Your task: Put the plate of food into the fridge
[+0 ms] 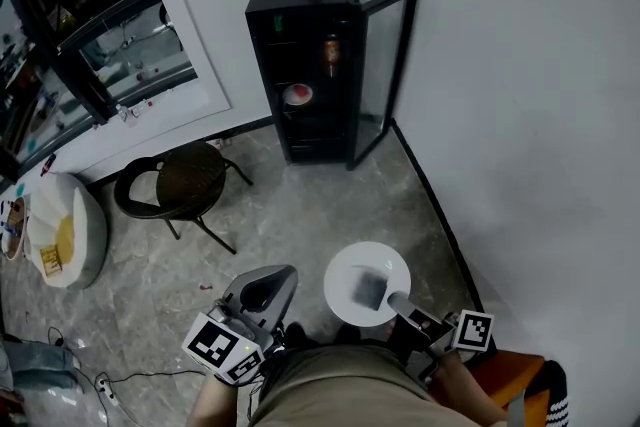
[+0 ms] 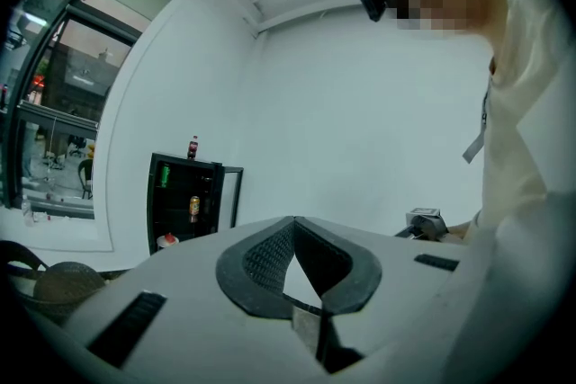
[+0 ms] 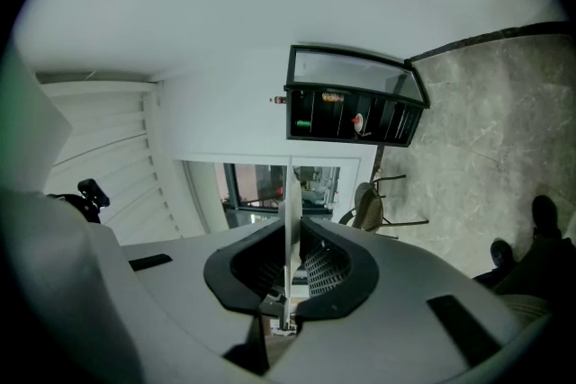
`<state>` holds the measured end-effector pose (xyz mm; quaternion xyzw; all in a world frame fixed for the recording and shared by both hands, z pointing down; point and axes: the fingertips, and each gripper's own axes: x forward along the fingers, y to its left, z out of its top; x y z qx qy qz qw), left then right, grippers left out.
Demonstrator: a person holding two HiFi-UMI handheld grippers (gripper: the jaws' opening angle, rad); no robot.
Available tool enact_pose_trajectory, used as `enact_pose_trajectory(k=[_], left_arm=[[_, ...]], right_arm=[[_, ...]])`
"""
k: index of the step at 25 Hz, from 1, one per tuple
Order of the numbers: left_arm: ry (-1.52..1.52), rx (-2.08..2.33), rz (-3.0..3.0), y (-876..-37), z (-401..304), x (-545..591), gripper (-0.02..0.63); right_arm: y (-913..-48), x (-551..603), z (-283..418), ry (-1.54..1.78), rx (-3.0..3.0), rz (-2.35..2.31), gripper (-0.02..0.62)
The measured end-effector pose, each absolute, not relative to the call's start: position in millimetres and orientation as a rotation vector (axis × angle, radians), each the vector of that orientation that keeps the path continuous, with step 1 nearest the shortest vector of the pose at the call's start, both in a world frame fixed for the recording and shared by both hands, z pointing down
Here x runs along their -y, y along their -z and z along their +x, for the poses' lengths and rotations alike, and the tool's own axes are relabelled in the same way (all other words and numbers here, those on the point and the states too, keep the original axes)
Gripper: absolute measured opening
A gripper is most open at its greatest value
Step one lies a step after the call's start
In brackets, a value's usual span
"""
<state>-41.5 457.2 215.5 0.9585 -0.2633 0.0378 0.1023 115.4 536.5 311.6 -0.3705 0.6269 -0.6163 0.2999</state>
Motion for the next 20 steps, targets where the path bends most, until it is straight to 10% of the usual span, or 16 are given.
enact_pose_trajectory(k=[20], left_arm=[[-0.16, 0.928, 2.787, -218, -45, -443, 0.011]], right_arm=[[-313, -495, 129, 1.644, -1.739, -0.947, 0.031]])
